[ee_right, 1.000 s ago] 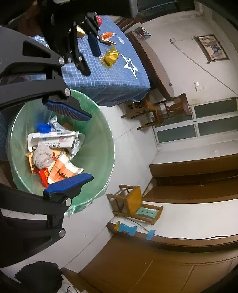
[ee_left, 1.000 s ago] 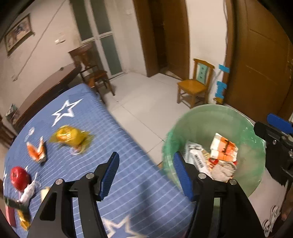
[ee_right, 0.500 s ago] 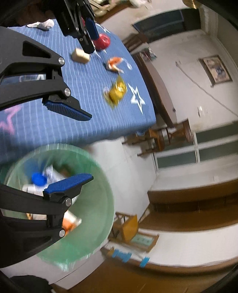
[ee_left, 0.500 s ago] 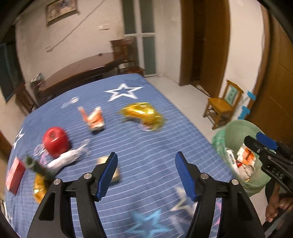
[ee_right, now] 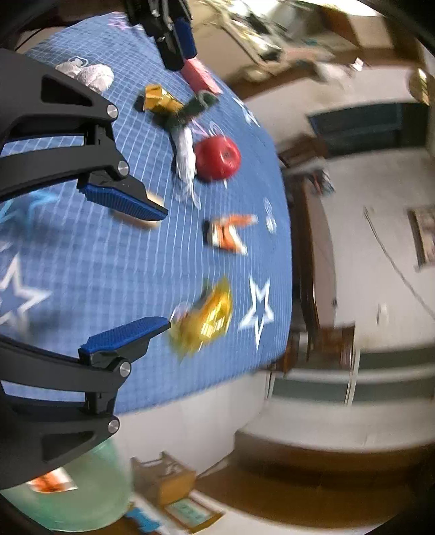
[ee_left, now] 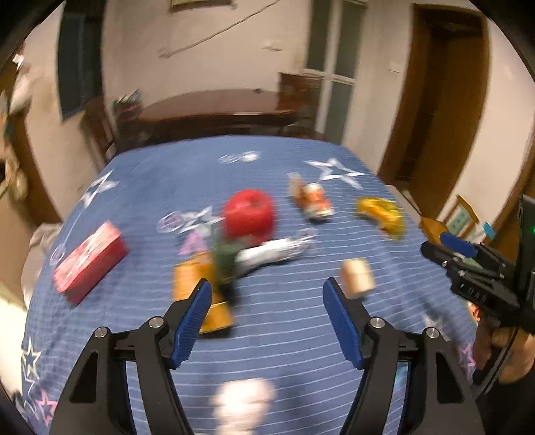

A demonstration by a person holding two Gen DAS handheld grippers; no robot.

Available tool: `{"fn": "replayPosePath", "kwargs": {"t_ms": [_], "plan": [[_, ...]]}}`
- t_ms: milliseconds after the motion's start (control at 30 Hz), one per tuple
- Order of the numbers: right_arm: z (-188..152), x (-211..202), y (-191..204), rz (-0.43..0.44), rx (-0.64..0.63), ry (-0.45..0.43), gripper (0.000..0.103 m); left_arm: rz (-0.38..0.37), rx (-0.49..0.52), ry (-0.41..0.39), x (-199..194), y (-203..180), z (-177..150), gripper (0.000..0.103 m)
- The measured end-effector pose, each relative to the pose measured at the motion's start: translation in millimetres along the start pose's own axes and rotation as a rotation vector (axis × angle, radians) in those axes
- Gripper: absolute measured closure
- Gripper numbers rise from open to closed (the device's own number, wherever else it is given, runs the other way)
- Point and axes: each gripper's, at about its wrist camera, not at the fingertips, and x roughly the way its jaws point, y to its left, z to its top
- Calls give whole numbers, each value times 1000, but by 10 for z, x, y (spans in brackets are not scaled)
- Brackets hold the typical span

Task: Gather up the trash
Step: 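Move both tools back over the table toward the gold cigarette box, then grasp the gold cigarette box with the left tool while the right tool grasps an orange-white paper sheet, then carry the gold box and orange-white paper over the green bin with both tools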

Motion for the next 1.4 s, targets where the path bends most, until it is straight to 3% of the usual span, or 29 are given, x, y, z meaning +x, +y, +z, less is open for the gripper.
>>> {"fn": "replayPosePath", "kwargs": {"t_ms": [100, 133, 267, 467, 633, 667, 700, 733, 767, 867, 1000, 1200, 1400], "plan": [[183, 241, 221, 34, -99, 29, 44, -5, -28, 55, 129, 441, -56, 33], [234, 333, 278, 47, -131, 42, 37, -15, -18, 87, 213, 542, -80, 33], [445, 748, 509, 20, -275, 80, 36, -40, 4, 149, 511, 640, -111, 33], [731, 1344, 547, -25, -298, 139, 40, -105, -21, 217, 915, 720, -93, 33], [787, 1739, 585, -31, -303, 210, 56, -88, -50, 227, 1110, 761, -49, 34], [781, 1782, 577, -25, -295, 220, 63, -89, -51, 226, 1123, 759, -56, 36], [778, 1833, 565, -7, -279, 239, 79, -91, -44, 220, 1111, 755, -62, 37], [767, 1863, 562, 9, -271, 252, 88, -86, -28, 211, 1089, 740, -76, 40], [747, 1870, 567, 1, -276, 252, 92, -81, -21, 205, 1104, 737, -81, 43], [710, 1796, 556, -3, -269, 235, 94, -78, -19, 188, 1025, 765, -102, 51], [738, 1501, 476, -7, -233, 164, 94, -53, -13, 148, 782, 835, -151, 51], [733, 793, 377, 13, -188, 39, 94, -25, -35, 94, 424, 912, -164, 51], [561, 101, 333, 58, -136, -63, 94, -10, -33, 36, 78, 736, -137, 51]]}}
